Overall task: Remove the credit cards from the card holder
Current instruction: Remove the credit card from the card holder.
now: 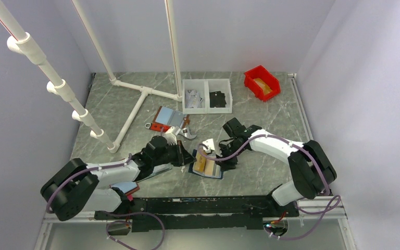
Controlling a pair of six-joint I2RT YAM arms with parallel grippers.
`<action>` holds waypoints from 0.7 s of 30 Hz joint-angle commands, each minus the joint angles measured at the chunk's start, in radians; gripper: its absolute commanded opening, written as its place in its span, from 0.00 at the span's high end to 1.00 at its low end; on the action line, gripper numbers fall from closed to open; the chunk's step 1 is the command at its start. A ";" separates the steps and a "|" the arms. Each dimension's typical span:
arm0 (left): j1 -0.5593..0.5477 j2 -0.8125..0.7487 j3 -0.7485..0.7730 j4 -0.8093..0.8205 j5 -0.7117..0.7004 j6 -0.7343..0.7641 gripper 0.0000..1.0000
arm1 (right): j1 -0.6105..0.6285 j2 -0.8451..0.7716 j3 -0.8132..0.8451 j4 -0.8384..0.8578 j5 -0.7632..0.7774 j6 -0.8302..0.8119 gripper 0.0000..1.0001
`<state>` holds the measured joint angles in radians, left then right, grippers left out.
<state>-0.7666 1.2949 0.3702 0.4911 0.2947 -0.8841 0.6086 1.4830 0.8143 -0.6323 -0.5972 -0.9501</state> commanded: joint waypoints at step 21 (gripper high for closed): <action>0.003 -0.123 0.052 0.035 0.119 0.166 1.00 | -0.217 -0.049 0.202 -0.418 -0.434 -0.192 0.48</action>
<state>-0.7662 1.1881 0.3725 0.4706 0.3626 -0.7437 0.4213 1.4639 0.9688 -0.9722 -0.9138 -1.0691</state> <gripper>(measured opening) 0.009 0.516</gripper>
